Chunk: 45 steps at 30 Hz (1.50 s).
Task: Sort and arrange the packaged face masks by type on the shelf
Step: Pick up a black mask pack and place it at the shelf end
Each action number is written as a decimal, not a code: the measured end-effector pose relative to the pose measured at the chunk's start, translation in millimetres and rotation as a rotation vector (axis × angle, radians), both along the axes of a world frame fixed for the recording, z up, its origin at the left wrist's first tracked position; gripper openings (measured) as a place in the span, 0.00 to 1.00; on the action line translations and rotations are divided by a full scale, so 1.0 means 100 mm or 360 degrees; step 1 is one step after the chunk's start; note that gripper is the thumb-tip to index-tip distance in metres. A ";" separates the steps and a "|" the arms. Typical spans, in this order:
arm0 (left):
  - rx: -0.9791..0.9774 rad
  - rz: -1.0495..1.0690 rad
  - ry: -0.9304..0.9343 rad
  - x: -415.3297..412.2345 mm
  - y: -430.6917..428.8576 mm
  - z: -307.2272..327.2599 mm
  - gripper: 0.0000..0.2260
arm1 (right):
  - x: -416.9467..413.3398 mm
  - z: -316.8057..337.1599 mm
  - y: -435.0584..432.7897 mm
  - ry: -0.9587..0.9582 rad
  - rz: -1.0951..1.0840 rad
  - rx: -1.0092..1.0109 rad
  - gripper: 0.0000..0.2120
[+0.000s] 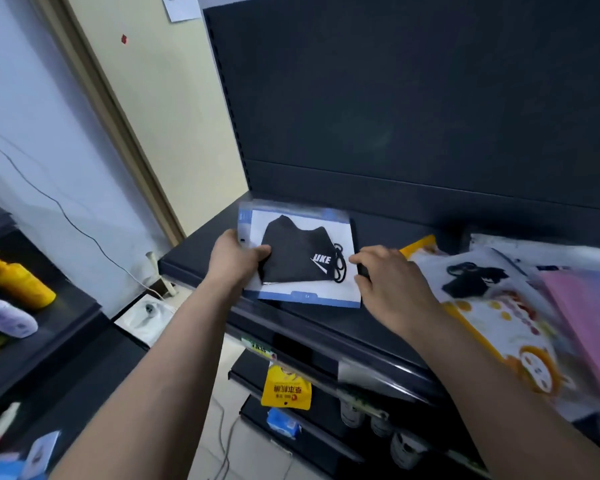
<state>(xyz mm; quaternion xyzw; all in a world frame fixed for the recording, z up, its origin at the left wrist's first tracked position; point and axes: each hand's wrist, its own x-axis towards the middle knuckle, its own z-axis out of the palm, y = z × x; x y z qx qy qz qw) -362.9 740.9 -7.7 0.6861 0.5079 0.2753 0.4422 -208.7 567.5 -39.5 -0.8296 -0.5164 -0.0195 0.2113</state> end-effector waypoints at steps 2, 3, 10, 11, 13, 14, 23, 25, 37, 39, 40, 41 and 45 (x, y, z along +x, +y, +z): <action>0.0394 -0.0009 0.0688 0.14 0.21 -0.09 0.29 | 0.07 -0.01 0.23 -0.0010 0.0011 -0.0102 0.17; 0.0595 -0.0063 0.0911 0.19 0.26 -0.13 0.33 | 0.09 -0.02 0.34 -0.0018 0.0034 -0.0134 0.16; 0.0608 -0.1169 0.1209 0.44 0.18 -0.36 0.38 | 0.18 -0.13 0.64 0.0020 0.0093 -0.0378 0.12; 0.0649 -0.1175 0.1266 0.45 0.17 -0.36 0.39 | 0.19 -0.15 0.64 0.0039 0.0089 -0.0394 0.13; 0.0714 -0.1171 0.1305 0.46 0.20 -0.35 0.38 | 0.16 -0.18 0.64 0.0037 0.0088 -0.0401 0.14; 0.0721 -0.1178 0.1302 0.46 0.24 -0.35 0.38 | 0.14 -0.19 0.66 0.0024 0.0096 -0.0404 0.15; 0.0577 -0.1419 0.1336 0.50 0.78 -0.23 0.36 | 0.03 -0.20 0.58 -0.0008 -0.0250 -0.0299 0.13; 0.0652 -0.1463 0.1465 0.57 0.71 -0.17 0.34 | 0.02 -0.16 0.39 -0.0103 -0.0445 -0.0201 0.11; 0.0812 -0.1688 0.0628 1.43 -0.52 -0.12 0.13 | -0.06 0.14 -0.62 -0.0128 -0.1033 -0.0200 0.11; 0.1018 -0.1579 0.0644 1.54 -0.67 -0.16 0.14 | -0.05 0.13 -0.80 -0.0061 -0.1034 -0.0281 0.16; 0.1150 -0.1524 0.0639 1.59 -0.75 -0.17 0.13 | -0.05 0.12 -0.89 -0.0022 -0.1043 -0.0317 0.19; 0.1237 -0.1496 0.0621 1.64 -0.83 -0.17 0.14 | -0.05 0.12 -0.97 0.0000 -0.1052 -0.0343 0.22; 0.1108 -0.1596 0.0834 1.83 -1.14 -0.19 0.21 | 0.04 0.07 -1.21 0.0055 -0.1102 -0.0375 0.23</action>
